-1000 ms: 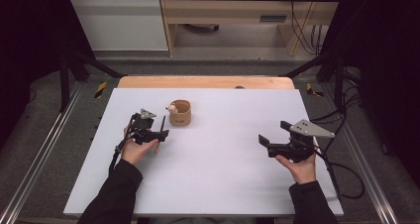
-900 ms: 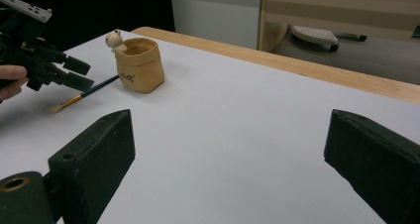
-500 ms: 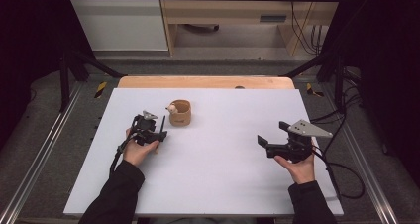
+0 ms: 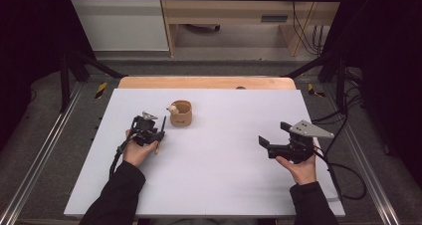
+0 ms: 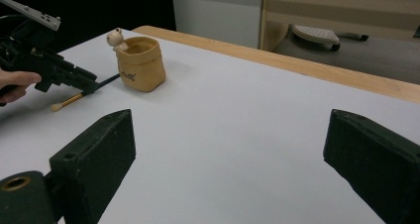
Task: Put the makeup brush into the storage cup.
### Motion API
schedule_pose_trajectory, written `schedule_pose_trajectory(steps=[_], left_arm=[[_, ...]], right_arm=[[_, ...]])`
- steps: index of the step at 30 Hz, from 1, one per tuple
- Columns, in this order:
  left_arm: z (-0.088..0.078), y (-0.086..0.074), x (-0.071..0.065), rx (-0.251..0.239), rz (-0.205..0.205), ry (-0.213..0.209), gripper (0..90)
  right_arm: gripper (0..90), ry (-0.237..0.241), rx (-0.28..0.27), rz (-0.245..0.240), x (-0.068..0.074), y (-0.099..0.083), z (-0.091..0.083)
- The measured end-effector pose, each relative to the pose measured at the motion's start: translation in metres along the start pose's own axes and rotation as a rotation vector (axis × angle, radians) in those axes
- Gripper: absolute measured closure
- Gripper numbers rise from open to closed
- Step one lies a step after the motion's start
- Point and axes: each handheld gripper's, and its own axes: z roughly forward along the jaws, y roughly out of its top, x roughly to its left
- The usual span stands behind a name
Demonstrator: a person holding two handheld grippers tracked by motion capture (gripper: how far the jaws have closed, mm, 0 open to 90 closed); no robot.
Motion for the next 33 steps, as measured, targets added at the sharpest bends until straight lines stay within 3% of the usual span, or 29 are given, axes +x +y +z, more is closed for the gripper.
schedule_pose_trajectory(steps=[15, 25, 33], left_arm=[[-0.003, -0.001, 0.001, 0.01, 0.011, -0.019, 82.3], [-0.005, -0.001, 0.0, 0.033, 0.032, -0.014, 82.3], [-0.011, 0.011, 0.0, 0.044, 0.039, -0.032, 69.1]], right_arm=[[6.3, 0.002, -0.001, -0.002, 0.0, 0.0, 0.0], [6.4, 0.003, -0.002, -0.003, 0.0, 0.0, -0.001], [6.4, -0.002, -0.007, 0.001, -0.001, 0.001, -0.002]])
